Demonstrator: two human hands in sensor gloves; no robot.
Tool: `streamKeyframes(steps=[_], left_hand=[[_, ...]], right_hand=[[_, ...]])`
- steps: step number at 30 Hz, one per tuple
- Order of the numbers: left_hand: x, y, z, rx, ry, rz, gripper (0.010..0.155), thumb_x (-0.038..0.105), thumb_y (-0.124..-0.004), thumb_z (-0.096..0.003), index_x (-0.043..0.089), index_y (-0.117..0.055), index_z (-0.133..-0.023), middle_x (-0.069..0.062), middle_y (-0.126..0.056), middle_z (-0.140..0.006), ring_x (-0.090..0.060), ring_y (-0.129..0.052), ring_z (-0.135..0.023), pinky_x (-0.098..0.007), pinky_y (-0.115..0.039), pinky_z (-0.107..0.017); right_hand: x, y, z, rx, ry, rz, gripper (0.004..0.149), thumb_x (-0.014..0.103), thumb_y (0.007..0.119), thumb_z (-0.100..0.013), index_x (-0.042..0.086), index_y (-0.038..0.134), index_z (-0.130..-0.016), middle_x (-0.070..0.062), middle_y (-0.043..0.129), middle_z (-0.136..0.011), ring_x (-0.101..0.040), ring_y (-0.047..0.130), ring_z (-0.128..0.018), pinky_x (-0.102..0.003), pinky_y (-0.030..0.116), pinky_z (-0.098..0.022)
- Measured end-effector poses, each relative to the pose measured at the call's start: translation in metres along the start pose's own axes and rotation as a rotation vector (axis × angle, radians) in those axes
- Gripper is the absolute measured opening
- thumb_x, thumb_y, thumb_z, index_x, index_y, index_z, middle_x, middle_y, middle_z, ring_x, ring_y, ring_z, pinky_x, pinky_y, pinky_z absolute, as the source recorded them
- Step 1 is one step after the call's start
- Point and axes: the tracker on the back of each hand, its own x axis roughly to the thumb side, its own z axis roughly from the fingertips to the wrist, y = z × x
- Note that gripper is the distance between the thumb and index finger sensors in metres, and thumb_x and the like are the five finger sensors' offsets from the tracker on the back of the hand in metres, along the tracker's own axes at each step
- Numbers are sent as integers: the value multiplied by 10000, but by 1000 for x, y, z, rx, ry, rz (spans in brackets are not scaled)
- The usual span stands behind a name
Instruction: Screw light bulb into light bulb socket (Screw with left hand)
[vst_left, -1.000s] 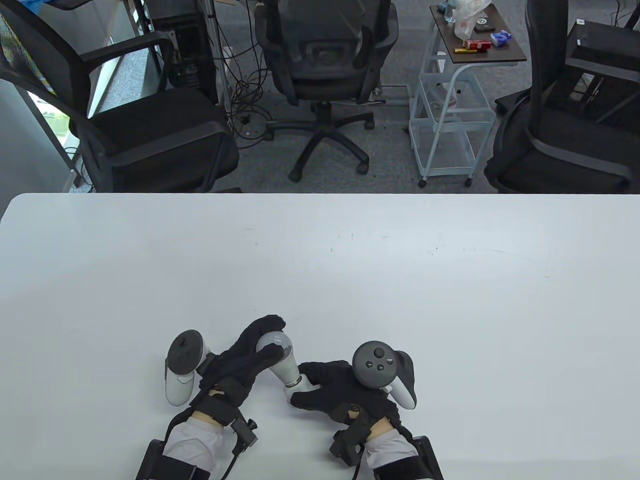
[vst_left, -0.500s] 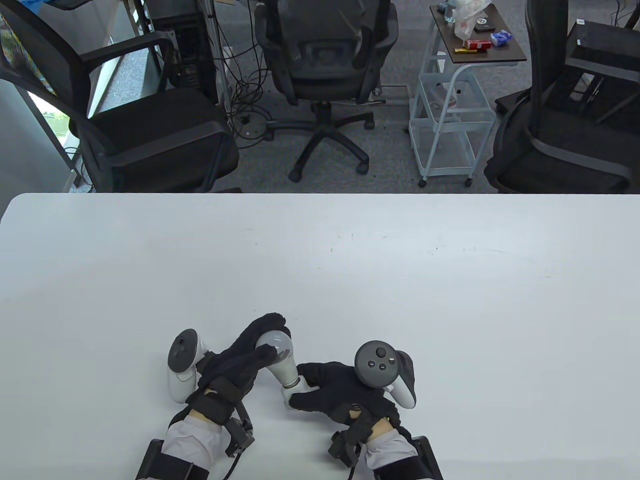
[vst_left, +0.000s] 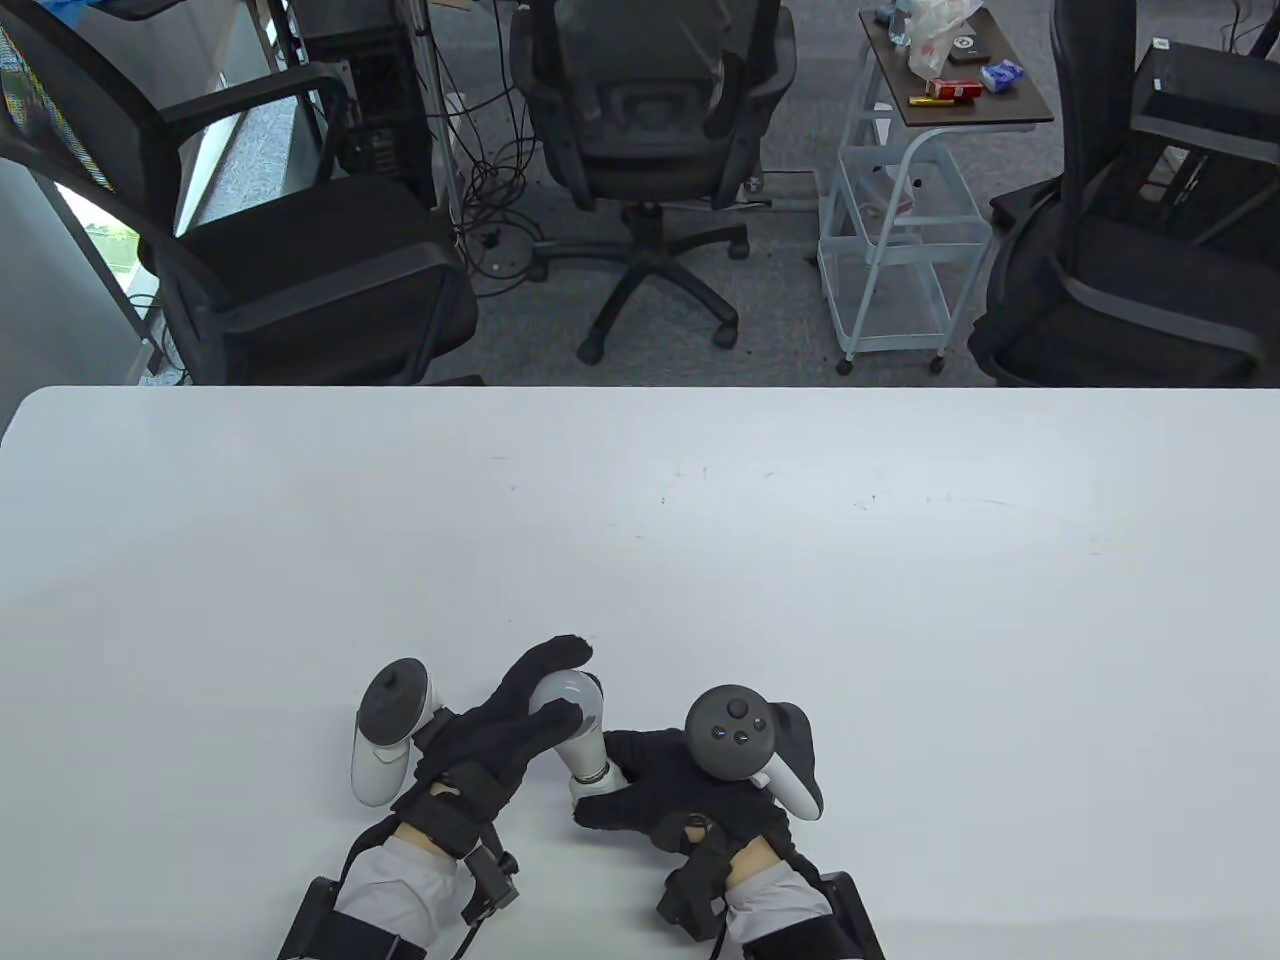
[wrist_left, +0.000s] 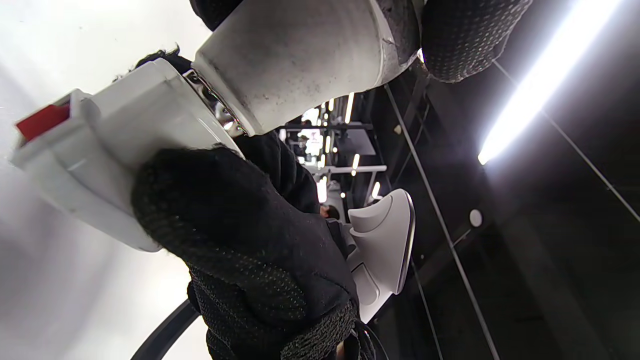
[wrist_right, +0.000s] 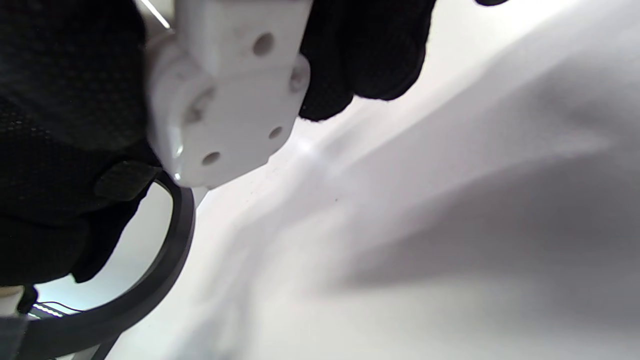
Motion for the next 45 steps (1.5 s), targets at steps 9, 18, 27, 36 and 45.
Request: streamKeyframes(steps=[9,18,27,36,45], left_hand=[[1,1,-1,-54,-72,90,684,540,-746,-648,280,-433,-1197,-252,-585,-1112,-503,-523,-1065,-857,-376,-661],[1,1,-2,-104,-95,146,687,523,-767,-635,278,-455,-1196,-253,-582,-1119,-511,-512,-1071,-864,-366,-659],[45,-2,7,57,-10,-438,725,497,-724,-647,208,-390,-1222,-324,-424,-1176,-570,-318,-1079,-867,-270,-647],[88,29,49,211,81,-1027,707,517,-657,-640,197,-410,-1219,-334,-442,-1173,-573,-334,-1076,-868,-266,-643],[27,58,69,198,472,-1293,730,534,-617,-646,207,-320,-1228,-330,-321,-1202,-573,-239,-1080,-867,-233,-634]], right_hand=[[0,0,-2,51,-92,-109,599,491,982,-383,120,828,-827,-151,916,-762,-389,840,-700,-754,441,-670],[-1,3,-4,96,-97,-158,596,473,987,-389,125,821,-843,-151,905,-789,-393,830,-725,-761,422,-669],[2,-5,1,-75,33,11,607,400,988,-404,144,766,-909,-149,839,-903,-408,760,-836,-779,334,-687],[-12,-13,7,-226,161,-13,603,407,982,-408,177,752,-916,-138,809,-930,-401,731,-863,-773,318,-687],[-24,-17,6,-310,303,-14,605,430,972,-417,203,740,-927,-148,735,-972,-418,642,-908,-764,277,-693]])
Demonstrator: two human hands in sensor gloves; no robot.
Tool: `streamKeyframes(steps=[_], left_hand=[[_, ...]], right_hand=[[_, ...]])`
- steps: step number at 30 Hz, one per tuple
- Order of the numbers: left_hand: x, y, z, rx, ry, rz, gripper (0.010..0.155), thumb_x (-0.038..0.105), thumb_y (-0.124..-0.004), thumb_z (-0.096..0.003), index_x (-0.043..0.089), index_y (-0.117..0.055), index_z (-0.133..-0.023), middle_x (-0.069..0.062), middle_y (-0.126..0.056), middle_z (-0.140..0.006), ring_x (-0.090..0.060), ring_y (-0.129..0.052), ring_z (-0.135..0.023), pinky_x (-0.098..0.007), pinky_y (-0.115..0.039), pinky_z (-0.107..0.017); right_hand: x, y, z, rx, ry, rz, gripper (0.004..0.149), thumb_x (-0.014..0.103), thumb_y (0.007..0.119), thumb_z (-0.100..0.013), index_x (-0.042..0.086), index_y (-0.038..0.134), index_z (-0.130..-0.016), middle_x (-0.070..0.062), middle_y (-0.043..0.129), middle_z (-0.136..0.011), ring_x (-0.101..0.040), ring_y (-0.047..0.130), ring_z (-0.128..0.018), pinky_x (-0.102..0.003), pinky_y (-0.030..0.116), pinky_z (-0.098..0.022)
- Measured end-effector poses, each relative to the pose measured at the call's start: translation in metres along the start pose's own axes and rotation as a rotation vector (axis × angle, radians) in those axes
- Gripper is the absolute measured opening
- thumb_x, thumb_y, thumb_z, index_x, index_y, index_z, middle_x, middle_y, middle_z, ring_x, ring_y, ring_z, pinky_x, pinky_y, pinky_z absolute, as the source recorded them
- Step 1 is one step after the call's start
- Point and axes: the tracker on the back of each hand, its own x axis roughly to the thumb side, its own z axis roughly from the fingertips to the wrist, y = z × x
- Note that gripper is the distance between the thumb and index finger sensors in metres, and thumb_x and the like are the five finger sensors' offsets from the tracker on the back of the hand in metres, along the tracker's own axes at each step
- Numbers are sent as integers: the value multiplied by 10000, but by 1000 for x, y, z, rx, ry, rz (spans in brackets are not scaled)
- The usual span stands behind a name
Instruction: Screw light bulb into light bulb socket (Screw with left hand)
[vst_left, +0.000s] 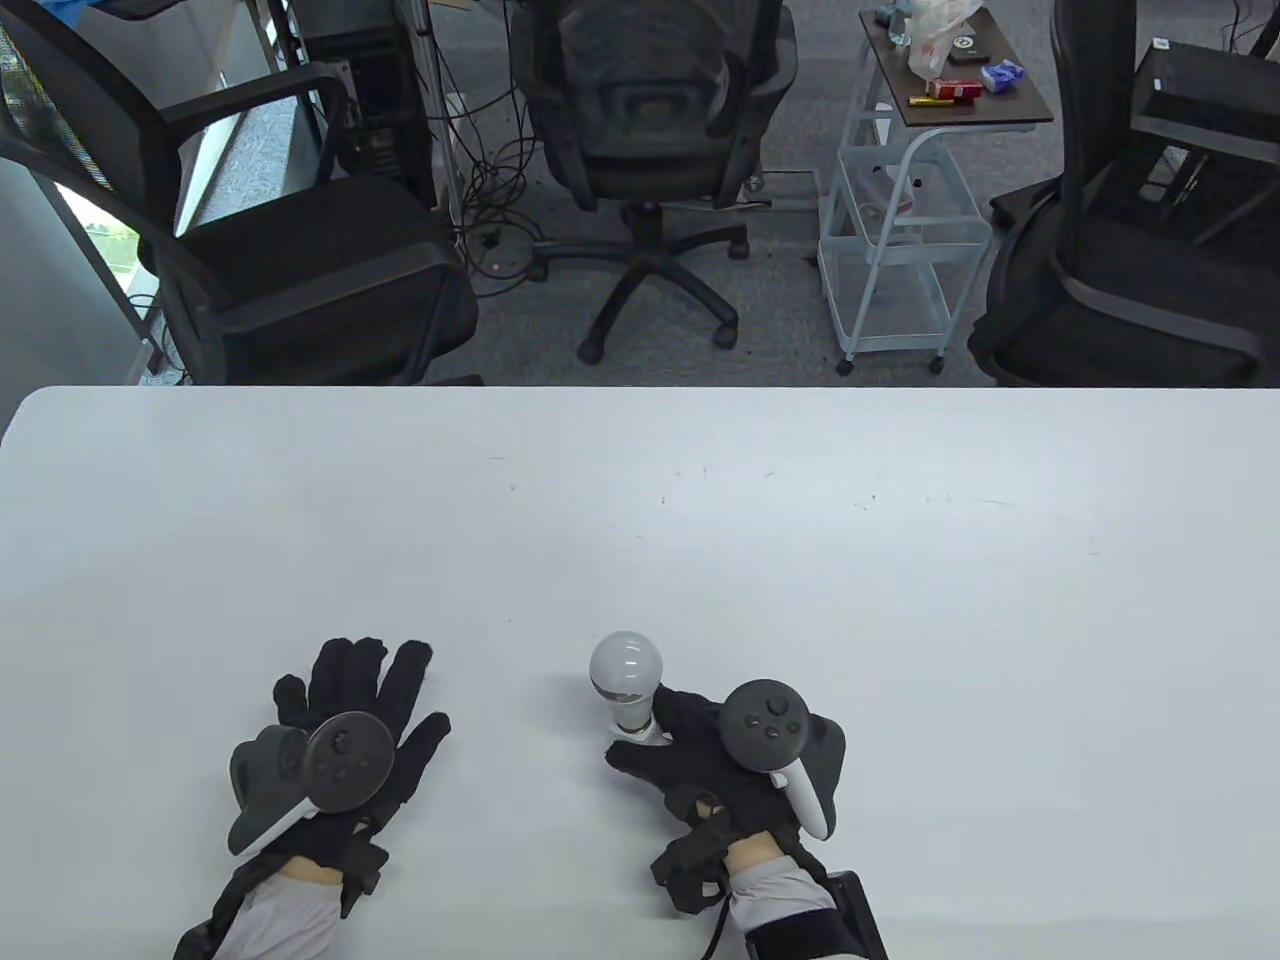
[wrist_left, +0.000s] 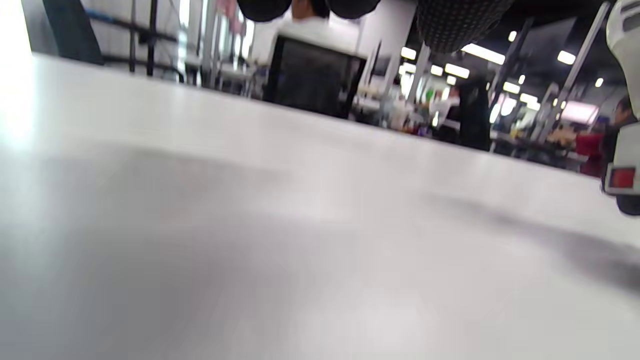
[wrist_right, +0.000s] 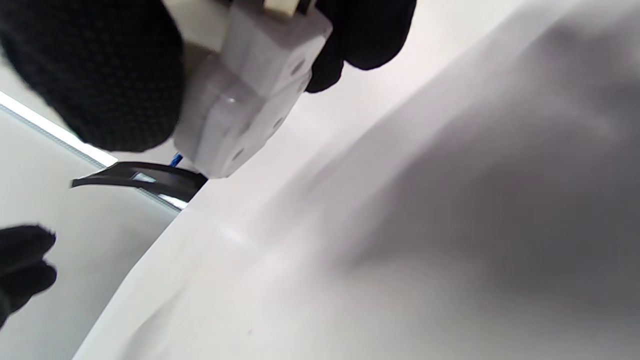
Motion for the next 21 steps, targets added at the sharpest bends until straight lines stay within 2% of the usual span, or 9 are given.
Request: streamKeyframes(steps=[2,6,11,15,21], left_hand=[[0,-6,-4,24,13,-7,732,532,-624,-640,201,-336,-1226,-327,-348,-1195,-572,-244,-1079,-866,-235,-633],[3,-13,-9,-27,9,-30,736,541,-615,-642,213,-310,-1226,-330,-303,-1203,-573,-226,-1078,-866,-226,-628],[10,-17,-11,-60,-29,-19,745,552,-609,-644,223,-285,-1230,-330,-288,-1207,-574,-213,-1078,-867,-215,-623],[10,-18,-12,-69,-39,4,758,554,-616,-644,228,-261,-1229,-329,-286,-1208,-575,-207,-1078,-867,-210,-621],[6,-12,-14,-62,-16,42,765,560,-611,-648,233,-240,-1232,-328,-271,-1212,-575,-193,-1079,-867,-197,-621]], right_hand=[[-2,-1,-2,-10,37,6,605,440,969,-416,209,741,-928,-161,691,-988,-430,597,-914,-760,261,-690],[-2,0,-14,-23,93,45,604,450,962,-415,214,745,-927,-158,667,-985,-433,563,-912,-753,253,-687],[7,-4,-52,-54,122,102,605,442,963,-403,210,750,-919,-126,730,-913,-418,614,-870,-752,286,-680],[21,-8,-94,-81,132,91,616,420,963,-397,211,733,-929,-97,716,-939,-412,595,-900,-756,274,-681],[37,-4,-140,-95,196,49,642,357,947,-414,217,666,-974,-58,651,-1013,-431,532,-951,-752,242,-684]])
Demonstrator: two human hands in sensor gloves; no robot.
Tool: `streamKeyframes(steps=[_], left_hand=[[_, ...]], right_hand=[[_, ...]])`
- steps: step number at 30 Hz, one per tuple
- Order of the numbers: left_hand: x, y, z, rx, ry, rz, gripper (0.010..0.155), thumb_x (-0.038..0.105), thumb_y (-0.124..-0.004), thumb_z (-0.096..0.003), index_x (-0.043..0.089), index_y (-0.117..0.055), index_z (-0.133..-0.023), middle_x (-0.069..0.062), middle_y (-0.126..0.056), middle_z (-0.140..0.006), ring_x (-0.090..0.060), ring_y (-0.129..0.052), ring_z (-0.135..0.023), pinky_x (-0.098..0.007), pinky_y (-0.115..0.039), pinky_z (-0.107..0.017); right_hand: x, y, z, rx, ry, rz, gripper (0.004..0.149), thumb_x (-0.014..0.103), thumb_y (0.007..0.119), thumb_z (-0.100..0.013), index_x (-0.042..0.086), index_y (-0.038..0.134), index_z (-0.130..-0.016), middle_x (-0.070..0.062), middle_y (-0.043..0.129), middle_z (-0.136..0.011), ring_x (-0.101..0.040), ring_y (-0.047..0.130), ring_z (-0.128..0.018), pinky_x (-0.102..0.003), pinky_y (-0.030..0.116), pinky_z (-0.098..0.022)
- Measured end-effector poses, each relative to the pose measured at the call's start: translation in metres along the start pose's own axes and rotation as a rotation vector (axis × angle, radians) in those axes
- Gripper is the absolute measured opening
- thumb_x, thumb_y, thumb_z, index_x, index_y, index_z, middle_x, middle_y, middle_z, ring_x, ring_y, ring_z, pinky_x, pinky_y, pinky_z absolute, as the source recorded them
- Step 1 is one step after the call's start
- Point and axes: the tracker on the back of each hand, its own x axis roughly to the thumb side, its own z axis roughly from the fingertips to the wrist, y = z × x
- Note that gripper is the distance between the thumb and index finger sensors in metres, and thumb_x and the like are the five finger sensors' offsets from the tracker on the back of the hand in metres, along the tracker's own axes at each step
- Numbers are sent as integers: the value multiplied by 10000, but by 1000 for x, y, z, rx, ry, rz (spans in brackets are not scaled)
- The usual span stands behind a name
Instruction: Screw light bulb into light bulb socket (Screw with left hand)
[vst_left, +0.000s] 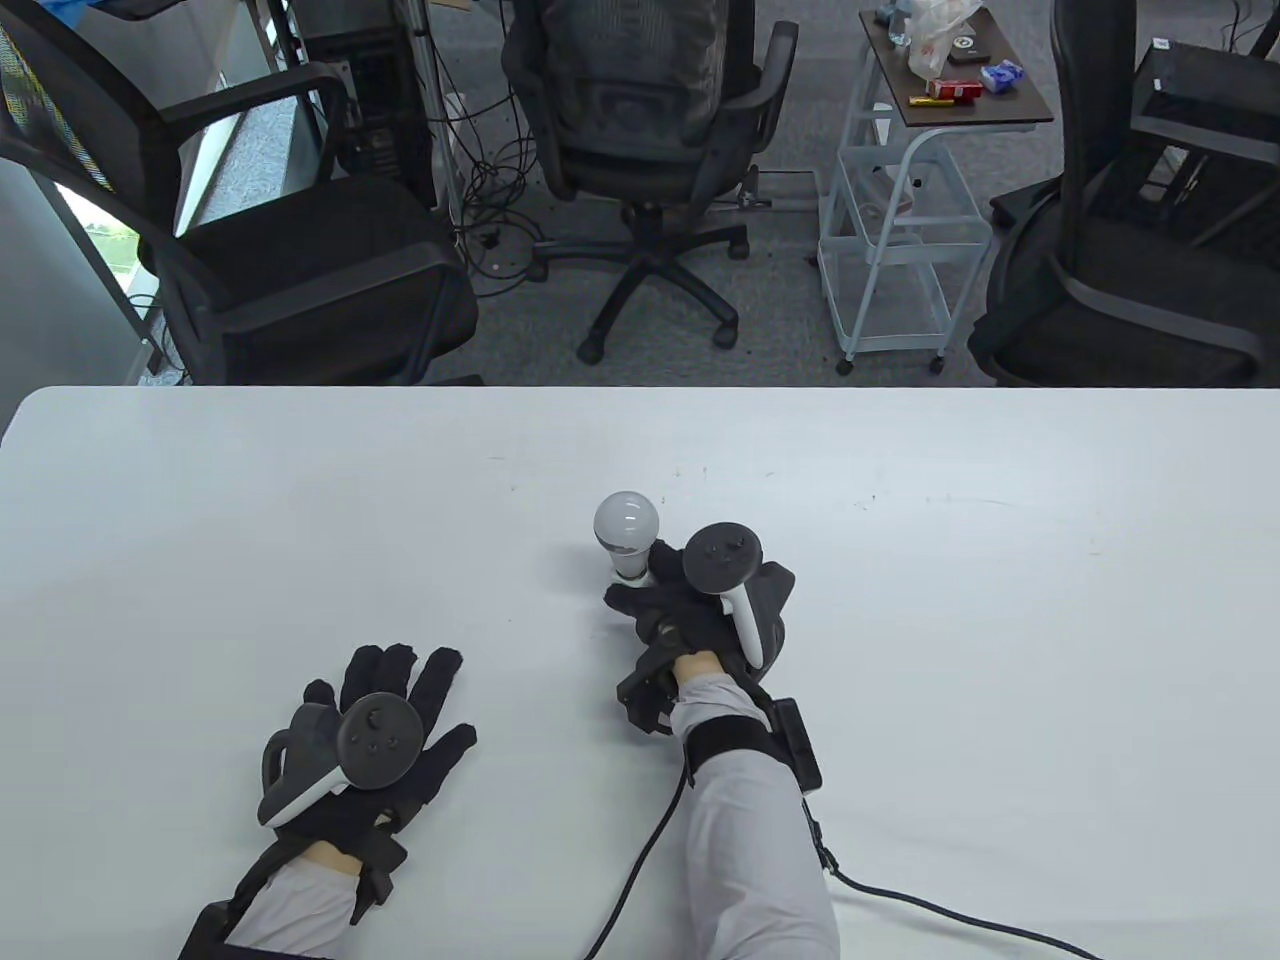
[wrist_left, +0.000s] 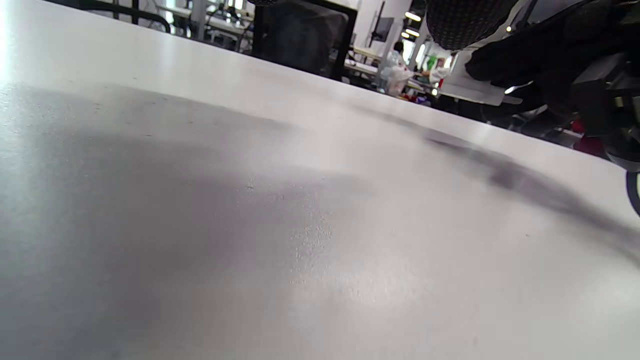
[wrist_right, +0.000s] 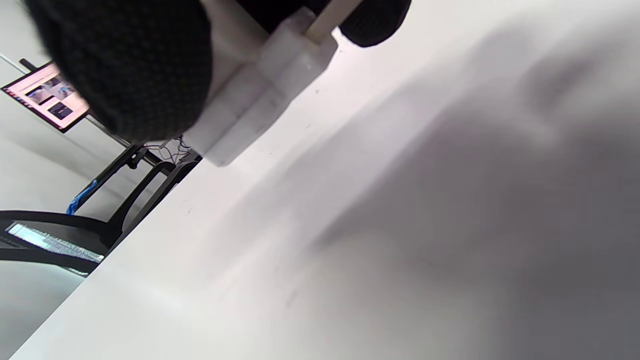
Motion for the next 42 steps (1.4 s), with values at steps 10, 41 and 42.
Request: streamKeyframes(steps=[10,41,42], left_hand=[[0,6,0,27,-2,24,768,569,-599,-651,236,-222,-1231,-332,-255,-1212,-578,-175,-1076,-868,-186,-615],[-11,10,13,116,48,-32,905,684,-534,-600,272,64,-1139,-273,135,-1131,-522,169,-966,-852,-38,-563],[-12,9,12,111,54,-37,902,683,-535,-601,273,62,-1140,-273,134,-1131,-521,167,-967,-852,-40,-563]], right_hand=[[-3,29,-32,65,112,171,657,361,905,-447,239,590,-1010,-24,596,-1056,-403,420,-994,-733,184,-694],[-99,-81,119,-154,-207,298,810,464,825,-484,239,325,-1081,-126,208,-1167,-427,69,-1053,-707,-19,-649],[-102,-81,118,-82,-182,314,812,470,816,-493,255,302,-1084,-112,177,-1170,-416,32,-1053,-703,-42,-645]])
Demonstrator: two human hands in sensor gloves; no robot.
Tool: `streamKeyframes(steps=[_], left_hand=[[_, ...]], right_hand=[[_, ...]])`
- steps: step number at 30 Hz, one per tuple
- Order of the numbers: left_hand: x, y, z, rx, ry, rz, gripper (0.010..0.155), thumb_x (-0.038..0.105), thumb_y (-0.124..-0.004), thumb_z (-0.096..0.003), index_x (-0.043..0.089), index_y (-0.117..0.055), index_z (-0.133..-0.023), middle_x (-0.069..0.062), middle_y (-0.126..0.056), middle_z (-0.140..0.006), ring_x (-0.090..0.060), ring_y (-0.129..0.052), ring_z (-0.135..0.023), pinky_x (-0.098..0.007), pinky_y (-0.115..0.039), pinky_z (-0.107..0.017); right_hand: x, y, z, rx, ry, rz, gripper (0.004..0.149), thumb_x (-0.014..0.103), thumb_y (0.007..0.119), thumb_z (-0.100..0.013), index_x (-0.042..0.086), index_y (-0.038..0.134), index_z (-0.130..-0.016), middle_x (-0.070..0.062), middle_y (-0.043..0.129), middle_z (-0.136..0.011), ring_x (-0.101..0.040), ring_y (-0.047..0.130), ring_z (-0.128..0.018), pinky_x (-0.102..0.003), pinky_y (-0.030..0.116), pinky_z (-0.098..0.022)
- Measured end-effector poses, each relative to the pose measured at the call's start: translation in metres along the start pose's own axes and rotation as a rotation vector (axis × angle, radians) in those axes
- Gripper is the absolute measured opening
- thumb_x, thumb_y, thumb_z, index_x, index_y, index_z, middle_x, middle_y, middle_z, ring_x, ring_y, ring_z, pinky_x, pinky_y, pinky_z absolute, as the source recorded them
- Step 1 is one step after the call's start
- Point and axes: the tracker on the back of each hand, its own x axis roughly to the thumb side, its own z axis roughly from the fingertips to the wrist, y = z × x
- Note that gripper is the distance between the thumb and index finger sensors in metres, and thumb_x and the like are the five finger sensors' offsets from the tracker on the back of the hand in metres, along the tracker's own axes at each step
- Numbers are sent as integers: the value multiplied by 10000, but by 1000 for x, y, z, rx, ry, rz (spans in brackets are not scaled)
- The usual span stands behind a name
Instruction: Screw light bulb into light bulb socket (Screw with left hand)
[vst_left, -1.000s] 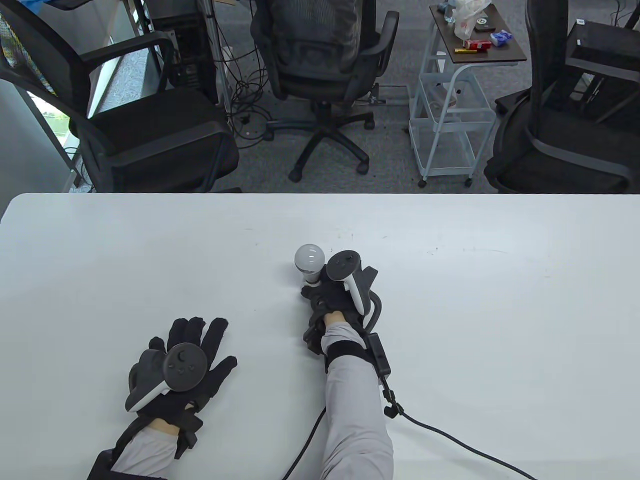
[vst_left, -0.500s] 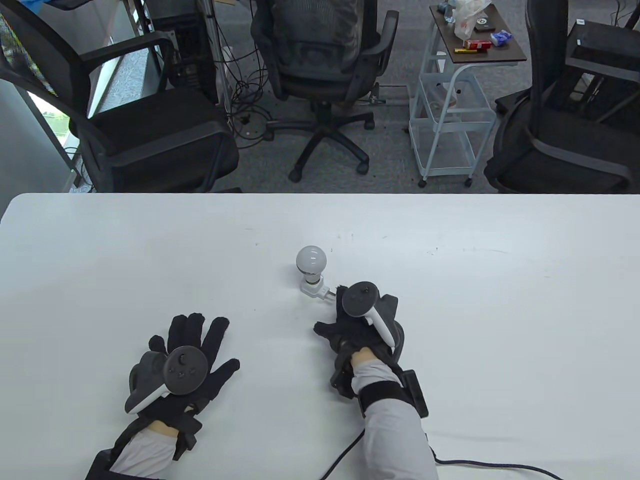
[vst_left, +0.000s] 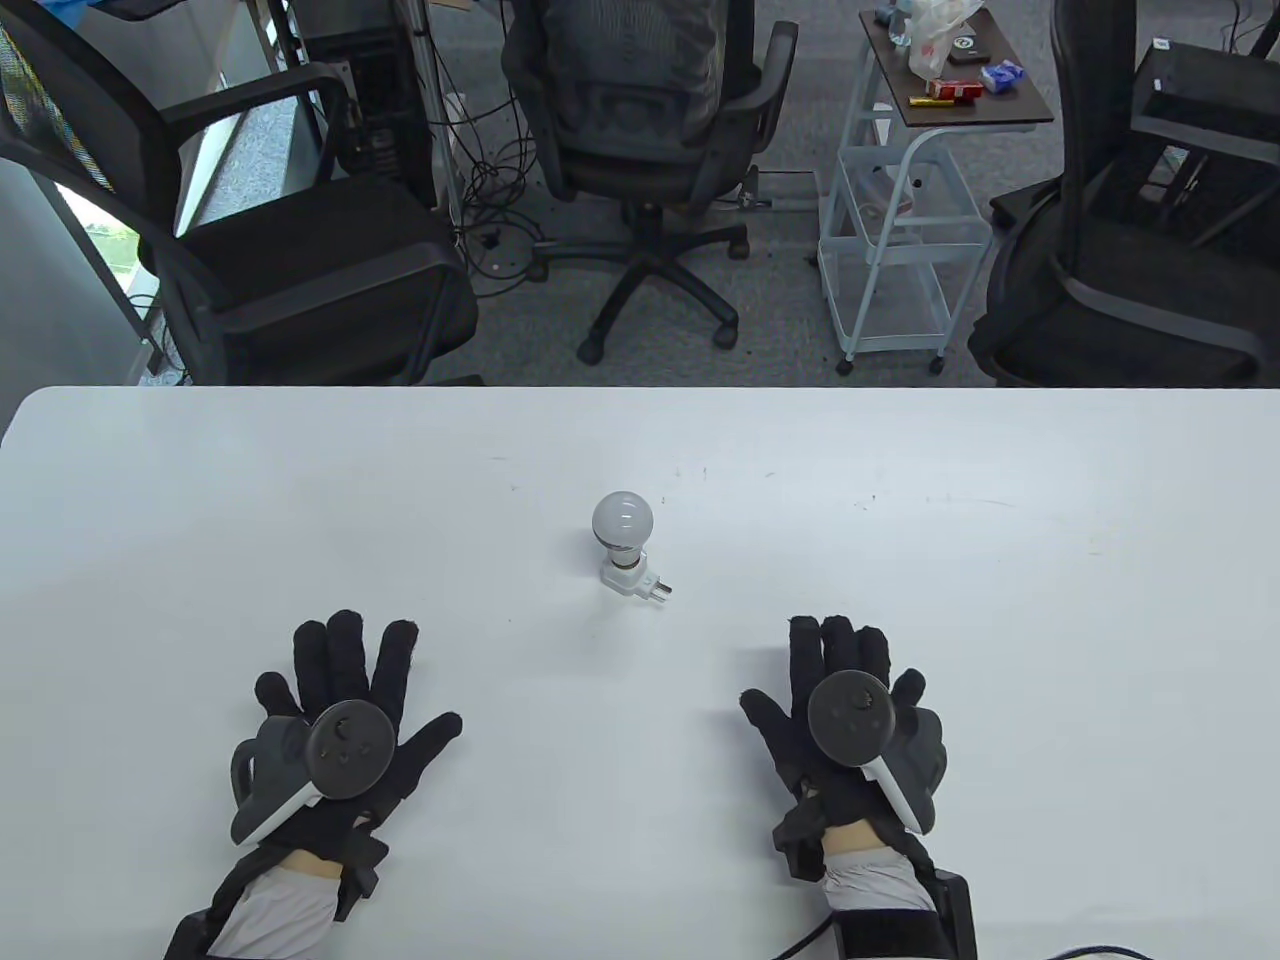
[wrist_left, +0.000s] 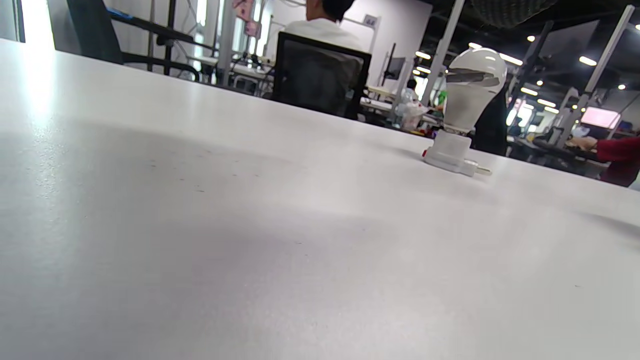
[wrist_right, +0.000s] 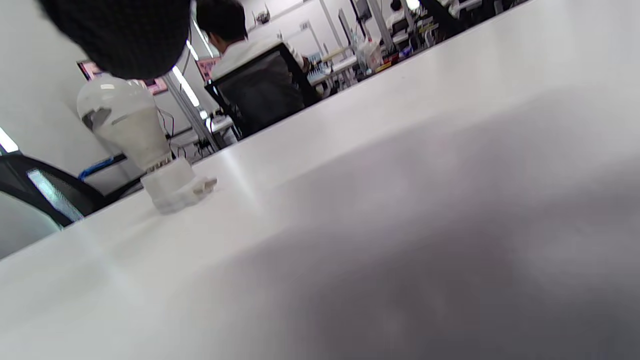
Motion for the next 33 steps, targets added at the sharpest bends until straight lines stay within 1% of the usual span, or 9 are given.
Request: streamKeyframes(steps=[6,11,16,26,33], left_hand=[[-1,-1,-3,-11,34,6,892,674,-529,-609,274,66,-1140,-274,135,-1131,-521,166,-970,-852,-41,-562],[1,1,-7,-11,21,2,889,673,-525,-611,275,68,-1140,-273,128,-1137,-520,160,-976,-851,-40,-564],[0,-1,-8,-23,21,2,884,668,-528,-612,271,56,-1144,-278,110,-1142,-525,146,-980,-852,-46,-562],[-1,-4,-9,-45,22,9,880,664,-528,-613,267,46,-1149,-280,101,-1146,-528,136,-984,-852,-48,-563],[0,-7,-11,-69,13,18,876,663,-526,-615,267,43,-1152,-282,99,-1147,-529,132,-986,-852,-49,-562]], right_hand=[[-2,-4,-2,-15,-48,-56,803,467,815,-495,246,317,-1085,-123,195,-1171,-421,39,-1053,-702,-37,-646],[1,-2,-4,-8,-75,-52,794,473,806,-499,240,327,-1087,-129,211,-1172,-426,56,-1055,-707,-27,-645],[-1,-2,-4,5,-71,-47,790,482,797,-500,235,330,-1088,-135,219,-1171,-434,65,-1053,-711,-17,-643],[-6,5,-7,72,-43,-47,787,493,780,-508,237,317,-1091,-137,207,-1171,-436,60,-1052,-713,-15,-641],[-6,6,-7,83,-43,-52,785,496,775,-509,236,318,-1092,-139,212,-1172,-439,62,-1050,-714,-13,-639]])
